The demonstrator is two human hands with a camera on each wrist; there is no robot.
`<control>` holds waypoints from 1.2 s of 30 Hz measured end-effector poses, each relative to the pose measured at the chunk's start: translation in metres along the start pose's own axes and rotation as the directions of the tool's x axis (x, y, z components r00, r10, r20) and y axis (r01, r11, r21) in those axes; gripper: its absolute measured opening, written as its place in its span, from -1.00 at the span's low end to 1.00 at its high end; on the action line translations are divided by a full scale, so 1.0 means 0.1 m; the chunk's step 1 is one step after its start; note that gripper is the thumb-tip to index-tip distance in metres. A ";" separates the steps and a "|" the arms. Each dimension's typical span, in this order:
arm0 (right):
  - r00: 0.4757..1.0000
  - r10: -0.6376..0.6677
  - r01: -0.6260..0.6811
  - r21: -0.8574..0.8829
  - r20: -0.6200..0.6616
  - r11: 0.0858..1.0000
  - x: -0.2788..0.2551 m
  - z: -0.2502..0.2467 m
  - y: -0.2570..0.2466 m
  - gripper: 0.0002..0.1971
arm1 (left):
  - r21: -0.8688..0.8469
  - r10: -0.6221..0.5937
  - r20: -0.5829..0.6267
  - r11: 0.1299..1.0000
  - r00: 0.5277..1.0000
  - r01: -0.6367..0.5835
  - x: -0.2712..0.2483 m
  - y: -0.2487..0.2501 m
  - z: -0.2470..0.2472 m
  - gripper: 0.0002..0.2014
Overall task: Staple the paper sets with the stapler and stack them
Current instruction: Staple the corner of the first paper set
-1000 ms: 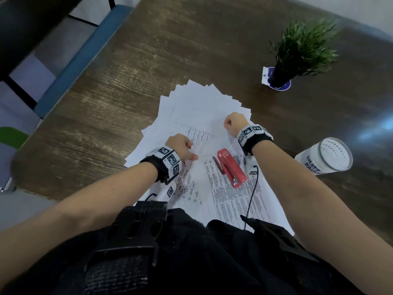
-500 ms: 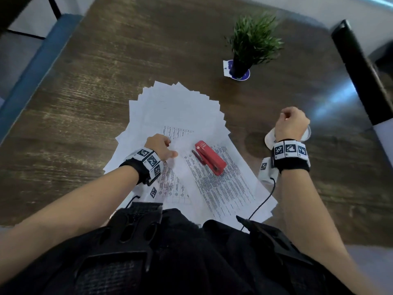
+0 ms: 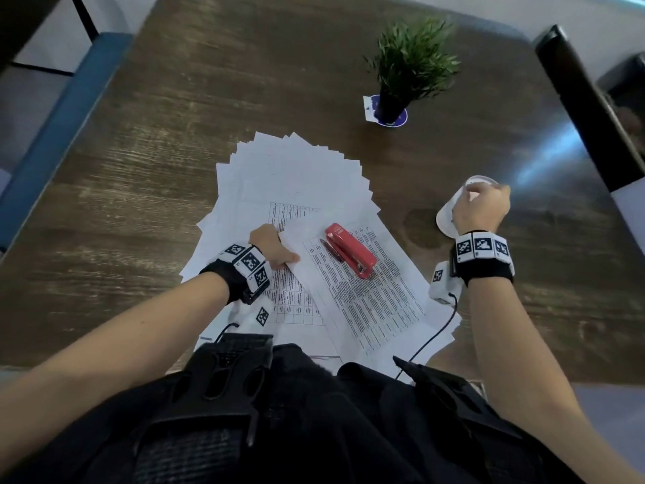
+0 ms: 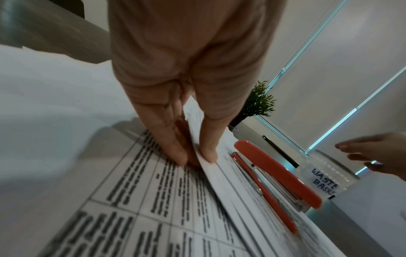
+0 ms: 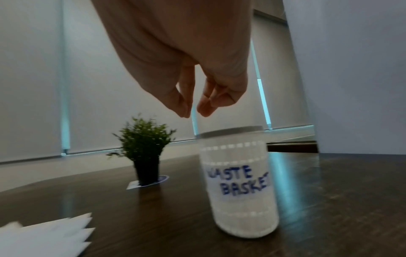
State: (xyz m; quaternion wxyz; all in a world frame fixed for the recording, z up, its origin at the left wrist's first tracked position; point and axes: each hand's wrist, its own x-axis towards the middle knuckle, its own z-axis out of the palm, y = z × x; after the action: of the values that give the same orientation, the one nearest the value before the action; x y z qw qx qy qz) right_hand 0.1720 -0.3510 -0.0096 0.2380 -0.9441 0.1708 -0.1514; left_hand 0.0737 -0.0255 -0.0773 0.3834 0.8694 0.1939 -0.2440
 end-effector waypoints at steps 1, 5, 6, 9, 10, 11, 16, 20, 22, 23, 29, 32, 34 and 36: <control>0.997 -0.068 0.068 0.009 0.037 0.998 -0.08 0.05 -0.06 -0.75 | -0.016 0.009 0.000 1.000 1.000 -0.009 0.00 0.00 0.02 -0.72; 0.896 -0.253 0.247 0.063 0.364 0.967 -0.54 0.26 -0.38 -0.70 | -0.093 0.161 -0.120 0.981 0.980 -0.173 0.01 0.07 0.06 -0.60; 0.847 -0.251 0.255 0.056 0.468 0.965 -0.66 0.32 -0.44 -0.60 | -0.120 0.204 -0.186 0.966 0.961 -0.229 0.01 0.11 0.05 -0.59; 0.733 -0.182 0.267 -0.032 0.656 0.963 -0.90 0.50 -0.52 -0.42 | -0.258 0.183 -0.291 0.930 0.939 -0.261 0.01 0.23 0.07 -0.58; 0.722 -0.167 0.283 -0.066 0.672 0.957 -0.95 0.56 -0.52 -0.47 | -0.271 0.152 -0.260 0.936 0.954 -0.223 0.03 0.26 0.09 -0.57; 0.732 -0.156 0.284 -0.089 0.664 0.955 -1.00 0.60 -0.53 -0.52 | -0.230 0.126 -0.197 0.958 0.972 -0.171 0.03 0.28 0.13 -0.56; 0.785 -0.061 0.179 -0.131 0.617 0.975 -1.06 0.67 -0.57 -0.62 | -0.018 0.089 -0.067 0.996 0.994 -0.090 -0.02 0.31 0.27 -0.36; 0.784 -0.072 0.176 -0.109 0.616 0.978 -1.08 0.63 -0.64 -0.65 | 0.147 0.156 0.041 0.976 0.987 -0.161 0.03 0.30 0.05 -0.23; 0.769 -0.095 0.194 -0.090 0.632 0.977 -1.14 0.63 -0.70 -0.63 | 0.202 0.161 0.128 0.962 0.979 -0.184 0.06 0.26 -0.04 -0.18; 0.753 -0.096 0.200 -0.086 0.651 0.976 -1.19 0.64 -0.73 -0.61 | 0.213 0.167 0.128 0.958 0.978 -0.191 0.05 0.22 -0.04 -0.16; 0.731 -0.022 0.171 -0.152 0.682 0.973 -1.52 0.82 -0.88 -0.45 | 0.494 0.342 -0.044 0.824 0.939 -0.277 -0.05 0.03 0.11 0.03; 0.777 -0.053 0.172 -0.130 0.628 0.977 -1.61 0.98 -0.94 -0.48 | 0.619 0.336 0.062 0.726 0.940 -0.300 -0.03 0.00 0.07 -0.16; 0.784 -0.126 0.256 -0.131 0.608 0.958 -1.64 1.06 -0.96 -0.50 | 0.669 0.323 0.085 0.682 0.942 -0.295 0.00 -0.02 0.06 -0.17; 0.775 -0.163 0.324 -0.162 0.610 0.932 -1.64 1.11 -0.97 -0.55 | 0.690 0.317 0.097 0.661 0.943 -0.293 0.01 -0.01 0.06 -0.18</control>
State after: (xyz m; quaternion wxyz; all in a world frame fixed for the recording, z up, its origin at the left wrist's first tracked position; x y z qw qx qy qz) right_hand 0.0904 -0.1617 -0.0874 0.1322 -0.9810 -0.0176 0.1412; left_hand 0.0725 -0.0290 -0.0823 0.0604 0.9727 -0.0545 -0.2174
